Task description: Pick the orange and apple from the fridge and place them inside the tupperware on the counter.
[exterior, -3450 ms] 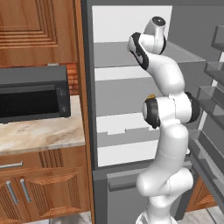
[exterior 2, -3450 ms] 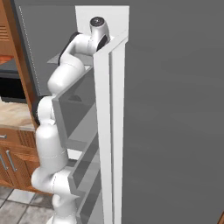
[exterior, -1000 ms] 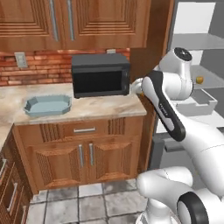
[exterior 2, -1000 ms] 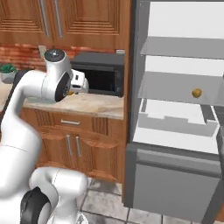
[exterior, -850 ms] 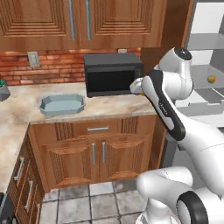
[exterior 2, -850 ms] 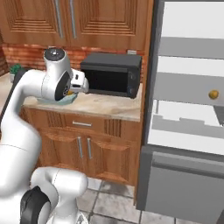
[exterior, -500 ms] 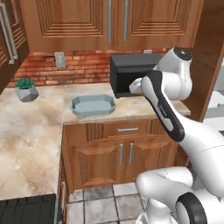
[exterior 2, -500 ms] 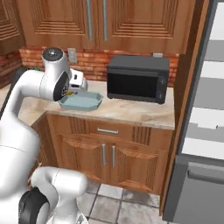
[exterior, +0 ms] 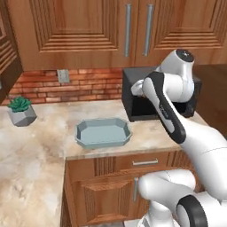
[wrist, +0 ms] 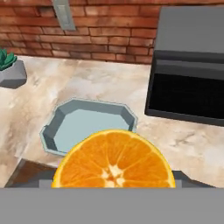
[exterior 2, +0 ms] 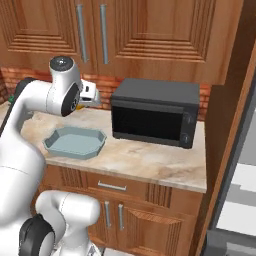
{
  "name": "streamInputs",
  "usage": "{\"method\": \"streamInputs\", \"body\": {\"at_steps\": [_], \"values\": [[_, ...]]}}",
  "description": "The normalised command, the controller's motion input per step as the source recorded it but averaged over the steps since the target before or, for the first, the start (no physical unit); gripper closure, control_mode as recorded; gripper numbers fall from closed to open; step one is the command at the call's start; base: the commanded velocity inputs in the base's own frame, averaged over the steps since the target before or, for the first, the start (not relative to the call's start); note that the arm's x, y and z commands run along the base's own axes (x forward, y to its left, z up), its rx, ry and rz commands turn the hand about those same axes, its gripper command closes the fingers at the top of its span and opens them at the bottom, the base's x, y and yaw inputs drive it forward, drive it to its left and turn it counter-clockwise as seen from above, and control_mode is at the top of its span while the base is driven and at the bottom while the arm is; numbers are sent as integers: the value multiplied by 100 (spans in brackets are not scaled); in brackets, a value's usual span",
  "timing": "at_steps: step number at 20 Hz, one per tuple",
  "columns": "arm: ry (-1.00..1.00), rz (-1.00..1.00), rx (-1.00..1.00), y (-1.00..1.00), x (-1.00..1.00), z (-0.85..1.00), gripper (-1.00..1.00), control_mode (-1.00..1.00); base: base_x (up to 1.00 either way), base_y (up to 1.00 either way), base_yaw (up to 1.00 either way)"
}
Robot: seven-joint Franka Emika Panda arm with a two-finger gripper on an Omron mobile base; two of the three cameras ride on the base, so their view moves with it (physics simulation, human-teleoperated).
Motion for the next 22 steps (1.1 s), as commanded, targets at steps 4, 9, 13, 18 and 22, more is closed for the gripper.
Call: {"method": "streamInputs", "body": {"at_steps": [4, 9, 13, 18, 22], "values": [[0, 0, 0, 0, 0, 0, 100, 100, 57, 44, 1], [0, 0, 0, 0, 0, 0, 100, 100, 14, 65, 1], [2, 0, -1, 7, 0, -19, 100, -100, 0, 42, 0], [14, 0, 0, 2, 13, -75, 100, -100, 0, 0, 0], [21, 0, 0, 0, 39, -77, 100, -100, 0, 0, 0]]}}
